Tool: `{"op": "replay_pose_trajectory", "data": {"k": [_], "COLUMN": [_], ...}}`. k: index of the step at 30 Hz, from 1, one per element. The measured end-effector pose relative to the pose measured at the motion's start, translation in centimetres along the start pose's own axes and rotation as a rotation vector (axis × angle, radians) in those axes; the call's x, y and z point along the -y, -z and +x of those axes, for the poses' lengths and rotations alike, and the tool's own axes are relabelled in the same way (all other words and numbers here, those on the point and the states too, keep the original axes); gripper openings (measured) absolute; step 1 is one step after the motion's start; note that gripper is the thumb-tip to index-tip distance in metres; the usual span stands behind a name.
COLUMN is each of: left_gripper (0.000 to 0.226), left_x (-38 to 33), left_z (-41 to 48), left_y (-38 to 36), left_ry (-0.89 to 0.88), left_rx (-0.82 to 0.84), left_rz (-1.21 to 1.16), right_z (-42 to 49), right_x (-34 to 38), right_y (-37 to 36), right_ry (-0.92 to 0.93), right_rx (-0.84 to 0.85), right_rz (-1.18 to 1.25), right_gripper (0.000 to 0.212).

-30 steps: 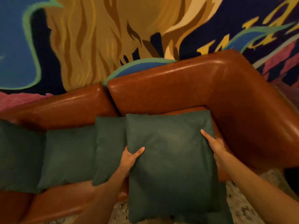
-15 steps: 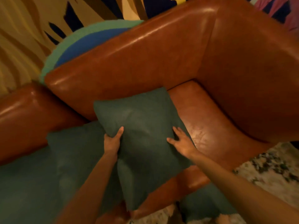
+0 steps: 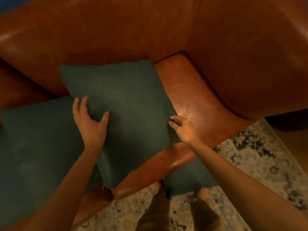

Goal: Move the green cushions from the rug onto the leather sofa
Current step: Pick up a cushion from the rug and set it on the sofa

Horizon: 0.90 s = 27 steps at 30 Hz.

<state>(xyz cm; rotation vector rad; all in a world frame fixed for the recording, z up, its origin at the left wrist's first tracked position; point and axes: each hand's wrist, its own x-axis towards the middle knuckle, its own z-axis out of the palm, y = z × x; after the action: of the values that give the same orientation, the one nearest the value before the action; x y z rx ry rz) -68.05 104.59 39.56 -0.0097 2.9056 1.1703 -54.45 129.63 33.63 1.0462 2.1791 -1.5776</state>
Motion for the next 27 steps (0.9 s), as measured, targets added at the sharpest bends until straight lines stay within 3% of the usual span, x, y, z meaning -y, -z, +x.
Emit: {"op": "replay_pose_trajectory", "data": {"k": [5,10,14,16,24,27], "left_gripper": [0.045,0.022,0.025,0.031,0.018,0.011], "left_x": [-1.7,-2.7,-1.8,-1.0,6.4,10.6], "left_z": [-7.9,-16.8,-23.7,-27.0,-37.9,-40.9], "left_y": [-0.5,-3.8,-7.6,-9.9,-20.4,-24.3], "left_ry": [-0.285,-0.328,-0.027,0.11,0.758,0.858], "left_rx": [0.127,0.344,0.662,0.741,0.78,0.809], "left_rz": [0.093,0.075,-0.167,-0.191,-0.303,-0.244], "right_z": [-4.9,-9.6,-13.3,-14.7,-14.5,-11.6], "right_x": [-4.2,-9.9,-16.4,-19.5,-31.3,-36.1], "right_y": [1.5,4.0,4.9,5.6,8.8,8.1], "right_ry": [-0.064,-0.11,-0.191,-0.217,-0.306,-0.367], "right_rx": [-0.022,-0.045,-0.011,0.023,0.154,0.151], "right_rz": [0.046,-0.008,-0.072,-0.095,-0.199,-0.205], "right_gripper": [0.028,0.013,0.007,0.004,0.017,0.017]}}
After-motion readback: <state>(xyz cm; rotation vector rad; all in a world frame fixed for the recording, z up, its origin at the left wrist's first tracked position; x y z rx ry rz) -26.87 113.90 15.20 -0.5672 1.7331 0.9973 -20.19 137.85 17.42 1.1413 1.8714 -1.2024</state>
